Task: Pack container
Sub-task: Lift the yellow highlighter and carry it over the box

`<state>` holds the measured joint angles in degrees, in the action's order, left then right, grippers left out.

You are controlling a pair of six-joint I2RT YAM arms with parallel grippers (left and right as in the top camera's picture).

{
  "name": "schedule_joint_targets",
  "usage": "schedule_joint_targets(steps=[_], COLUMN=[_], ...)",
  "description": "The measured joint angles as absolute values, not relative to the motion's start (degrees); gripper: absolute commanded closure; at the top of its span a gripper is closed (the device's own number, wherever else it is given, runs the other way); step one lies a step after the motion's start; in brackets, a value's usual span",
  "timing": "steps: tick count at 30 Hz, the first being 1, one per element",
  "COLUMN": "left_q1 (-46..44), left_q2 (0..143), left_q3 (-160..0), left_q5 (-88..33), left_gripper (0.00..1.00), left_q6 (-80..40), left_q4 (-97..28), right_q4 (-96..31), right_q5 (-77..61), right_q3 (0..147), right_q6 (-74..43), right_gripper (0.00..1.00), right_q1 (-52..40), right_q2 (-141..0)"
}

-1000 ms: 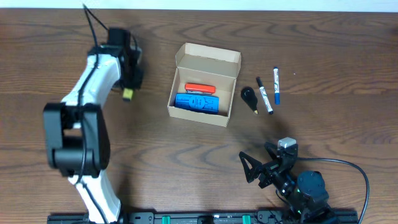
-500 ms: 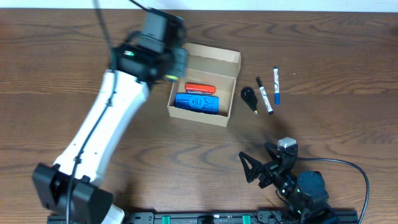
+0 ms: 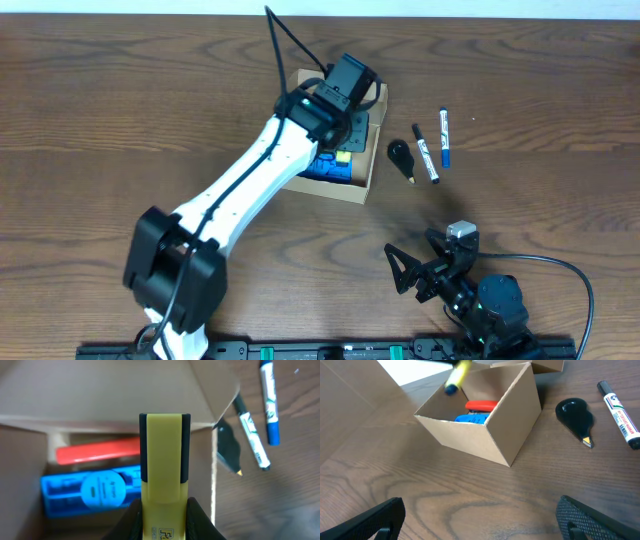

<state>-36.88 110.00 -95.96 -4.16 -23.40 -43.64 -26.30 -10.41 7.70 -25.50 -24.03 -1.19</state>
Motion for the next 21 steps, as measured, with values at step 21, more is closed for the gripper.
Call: schedule_joint_targets(steps=[21], left_q1=[-42.3], left_q2=[112.8], left_q3=[-95.8], left_q5=[-2.6], left_gripper=[0.94], left_q6=[-24.7], left_q4=[-45.0], right_q4=[-26.3], right_q5=[-10.4], right_q3=[7.7], right_q6=[-25.5], right_gripper=[0.01], right_q1=[-24.0], right_q2=[-1.2])
